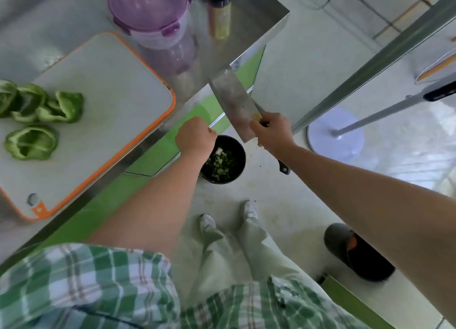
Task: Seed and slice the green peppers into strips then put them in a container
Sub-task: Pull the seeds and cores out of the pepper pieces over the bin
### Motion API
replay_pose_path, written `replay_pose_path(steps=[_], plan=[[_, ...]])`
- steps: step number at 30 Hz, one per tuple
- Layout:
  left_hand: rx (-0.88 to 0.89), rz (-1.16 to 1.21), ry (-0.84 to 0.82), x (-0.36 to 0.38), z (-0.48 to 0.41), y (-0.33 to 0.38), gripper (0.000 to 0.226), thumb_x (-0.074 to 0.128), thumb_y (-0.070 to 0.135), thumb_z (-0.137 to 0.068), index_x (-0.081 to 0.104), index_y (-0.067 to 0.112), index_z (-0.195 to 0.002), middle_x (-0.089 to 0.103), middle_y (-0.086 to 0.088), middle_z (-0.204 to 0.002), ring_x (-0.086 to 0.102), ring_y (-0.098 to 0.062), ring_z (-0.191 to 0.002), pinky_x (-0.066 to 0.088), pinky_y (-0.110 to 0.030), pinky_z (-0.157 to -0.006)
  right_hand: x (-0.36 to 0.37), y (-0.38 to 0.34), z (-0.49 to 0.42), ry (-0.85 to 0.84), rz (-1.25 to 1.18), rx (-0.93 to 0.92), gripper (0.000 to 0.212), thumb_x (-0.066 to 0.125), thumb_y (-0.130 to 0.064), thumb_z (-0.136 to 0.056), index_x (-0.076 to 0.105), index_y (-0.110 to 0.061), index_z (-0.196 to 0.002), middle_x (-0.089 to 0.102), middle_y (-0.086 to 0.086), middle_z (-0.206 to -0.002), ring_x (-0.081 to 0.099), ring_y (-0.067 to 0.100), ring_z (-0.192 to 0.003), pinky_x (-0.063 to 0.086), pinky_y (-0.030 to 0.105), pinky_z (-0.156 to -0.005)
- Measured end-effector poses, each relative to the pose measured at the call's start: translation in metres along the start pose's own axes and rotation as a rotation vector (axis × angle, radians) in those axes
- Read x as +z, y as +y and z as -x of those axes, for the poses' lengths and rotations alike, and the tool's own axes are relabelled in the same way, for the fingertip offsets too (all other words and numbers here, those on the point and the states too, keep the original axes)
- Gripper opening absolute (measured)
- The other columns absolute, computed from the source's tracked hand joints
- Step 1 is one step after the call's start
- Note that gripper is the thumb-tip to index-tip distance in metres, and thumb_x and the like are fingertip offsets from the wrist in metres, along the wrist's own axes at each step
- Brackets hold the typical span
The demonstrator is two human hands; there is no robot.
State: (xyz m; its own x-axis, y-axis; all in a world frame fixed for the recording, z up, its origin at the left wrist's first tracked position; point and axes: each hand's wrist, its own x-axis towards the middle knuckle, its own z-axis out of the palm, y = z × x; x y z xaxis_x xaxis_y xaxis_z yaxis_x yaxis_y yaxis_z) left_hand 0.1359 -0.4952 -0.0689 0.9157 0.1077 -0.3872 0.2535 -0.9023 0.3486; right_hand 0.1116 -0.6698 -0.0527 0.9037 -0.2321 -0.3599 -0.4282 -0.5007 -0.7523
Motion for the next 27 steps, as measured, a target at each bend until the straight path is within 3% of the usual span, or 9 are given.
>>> replay_pose_path(steps=[3,5,7,10,14,18,22,25,27], plan=[[0.017,-0.031,-0.028,0.001,-0.003,0.006,0.027,0.06,0.008,-0.085,0.049,0.02,-0.063,0.049,-0.002,-0.065,0.044,-0.026,-0.063,0.03,-0.025,-0.054,-0.005,0.003,-0.008,-0.022,0.021,-0.012,0.038,0.053,-0.027,-0.078,0.052,0.01,-0.071,0.048,0.018,-0.055,0.044,0.023,-0.052,0.035,0.03,-0.053],[0.033,-0.034,-0.031,0.002,-0.003,0.011,0.02,0.061,0.011,-0.086,0.062,0.028,-0.074,0.058,-0.001,-0.073,0.051,-0.027,-0.069,0.036,-0.027,-0.059,-0.007,0.002,-0.012,-0.033,0.01,-0.029,0.047,0.051,-0.038,-0.073,0.054,0.009,-0.071,0.05,0.024,-0.056,0.045,0.023,-0.051,0.036,0.03,-0.052],[0.025,-0.022,-0.021,0.003,-0.002,0.014,0.013,0.062,0.02,-0.09,0.074,0.019,-0.084,0.068,-0.004,-0.08,0.061,-0.029,-0.076,0.037,-0.028,-0.059,-0.008,0.0,-0.014,-0.036,-0.001,-0.042,0.061,0.044,-0.052,-0.066,0.055,0.008,-0.072,0.055,0.028,-0.06,0.043,0.022,-0.049,0.036,0.03,-0.051],[-0.004,-0.019,-0.009,0.001,0.0,0.017,0.02,0.059,0.026,-0.092,0.07,0.011,-0.084,0.063,-0.006,-0.077,0.058,-0.029,-0.073,0.036,-0.027,-0.058,-0.011,-0.006,-0.018,-0.055,0.0,-0.055,0.07,0.04,-0.059,-0.061,0.054,0.009,-0.074,0.051,0.022,-0.057,0.041,0.021,-0.049,0.034,0.029,-0.051],[-0.012,0.008,0.054,-0.014,0.002,0.007,0.014,0.059,0.023,-0.091,0.067,0.012,-0.096,0.068,-0.003,-0.091,0.063,-0.027,-0.088,0.042,-0.03,-0.065,-0.008,-0.021,-0.021,-0.094,0.013,-0.093,0.055,0.045,-0.045,-0.065,0.055,0.008,-0.074,0.05,0.014,-0.056,0.042,0.021,-0.051,0.035,0.029,-0.052],[-0.047,-0.008,0.173,-0.042,0.015,-0.018,0.032,0.046,0.024,-0.095,0.055,0.006,-0.07,0.049,-0.009,-0.06,0.05,-0.032,-0.067,0.03,-0.031,-0.051,0.011,-0.051,-0.019,-0.172,0.036,-0.157,0.031,0.05,-0.032,-0.072,0.048,-0.004,-0.061,0.046,0.008,-0.052,0.049,0.022,-0.052,0.039,0.029,-0.052],[-0.097,0.024,0.331,-0.076,0.024,-0.065,0.017,0.058,0.028,-0.089,0.064,0.014,-0.095,0.068,-0.007,-0.091,0.061,-0.032,-0.089,0.049,-0.039,-0.072,0.05,-0.093,-0.014,-0.264,0.028,-0.25,0.032,0.054,-0.032,-0.079,0.05,-0.006,-0.061,0.044,0.002,-0.049,0.055,0.023,-0.047,0.042,0.03,-0.047],[-0.148,0.026,0.455,-0.104,0.027,-0.11,0.02,0.058,0.023,-0.087,0.063,0.013,-0.104,0.065,-0.009,-0.101,0.058,-0.032,-0.101,0.049,-0.042,-0.077,0.087,-0.125,-0.012,-0.328,0.109,-0.318,0.029,0.056,-0.022,-0.086,0.054,-0.007,-0.062,0.047,0.001,-0.048,0.056,0.015,-0.041,0.042,0.025,-0.043],[-0.185,0.0,0.504,-0.122,0.025,-0.141,0.023,0.058,0.019,-0.087,0.063,0.011,-0.108,0.061,-0.01,-0.109,0.052,-0.031,-0.108,0.047,-0.042,-0.083,0.114,-0.147,-0.012,-0.353,0.165,-0.359,0.029,0.054,-0.018,-0.087,0.052,-0.007,-0.061,0.049,0.007,-0.051,0.062,0.019,-0.048,0.048,0.036,-0.049]])
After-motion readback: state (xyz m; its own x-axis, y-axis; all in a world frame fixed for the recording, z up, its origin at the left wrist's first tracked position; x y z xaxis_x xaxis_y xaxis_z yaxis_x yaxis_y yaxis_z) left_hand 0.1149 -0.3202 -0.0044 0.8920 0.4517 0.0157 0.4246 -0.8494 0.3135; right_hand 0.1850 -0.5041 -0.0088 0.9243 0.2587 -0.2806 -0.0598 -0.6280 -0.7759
